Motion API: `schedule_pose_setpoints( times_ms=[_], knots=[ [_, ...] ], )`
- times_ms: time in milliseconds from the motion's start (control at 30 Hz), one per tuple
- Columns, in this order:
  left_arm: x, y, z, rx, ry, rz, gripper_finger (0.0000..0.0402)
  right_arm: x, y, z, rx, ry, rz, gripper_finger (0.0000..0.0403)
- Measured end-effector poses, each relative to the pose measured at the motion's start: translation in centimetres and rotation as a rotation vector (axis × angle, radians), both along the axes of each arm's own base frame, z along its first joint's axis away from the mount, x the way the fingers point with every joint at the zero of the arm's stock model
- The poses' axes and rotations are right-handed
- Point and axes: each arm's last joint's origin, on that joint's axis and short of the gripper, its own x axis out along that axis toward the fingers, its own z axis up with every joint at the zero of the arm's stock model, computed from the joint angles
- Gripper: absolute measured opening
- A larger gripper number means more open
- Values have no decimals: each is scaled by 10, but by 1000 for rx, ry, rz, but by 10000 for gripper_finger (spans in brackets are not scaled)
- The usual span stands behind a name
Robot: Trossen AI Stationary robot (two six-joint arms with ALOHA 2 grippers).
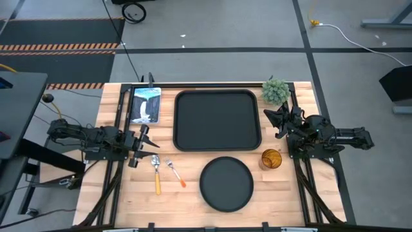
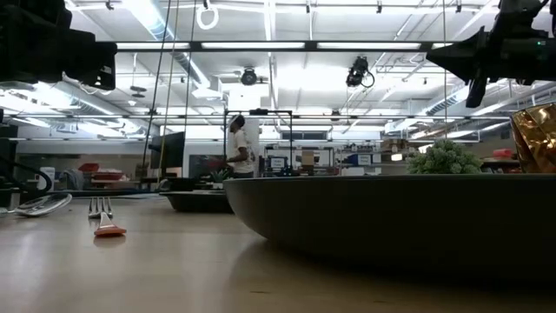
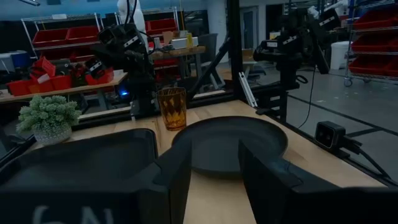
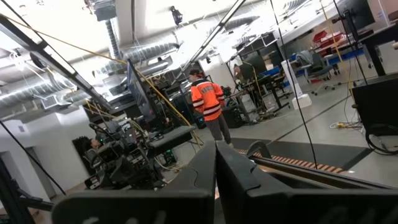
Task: Pick and place plate/cup/fork/spoon on tray
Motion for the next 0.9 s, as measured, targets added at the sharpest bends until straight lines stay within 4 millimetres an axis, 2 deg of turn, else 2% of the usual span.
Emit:
schedule_pose_setpoints(
  times_ms=[733, 900],
  knots=[
    [0, 0, 0, 0, 0, 0, 142, -1, 0, 2, 0, -23, -5, 16],
    [0, 0, 0, 0, 0, -1, 142, -4, -6, 3, -23, 4, -201, 16]
  ],
)
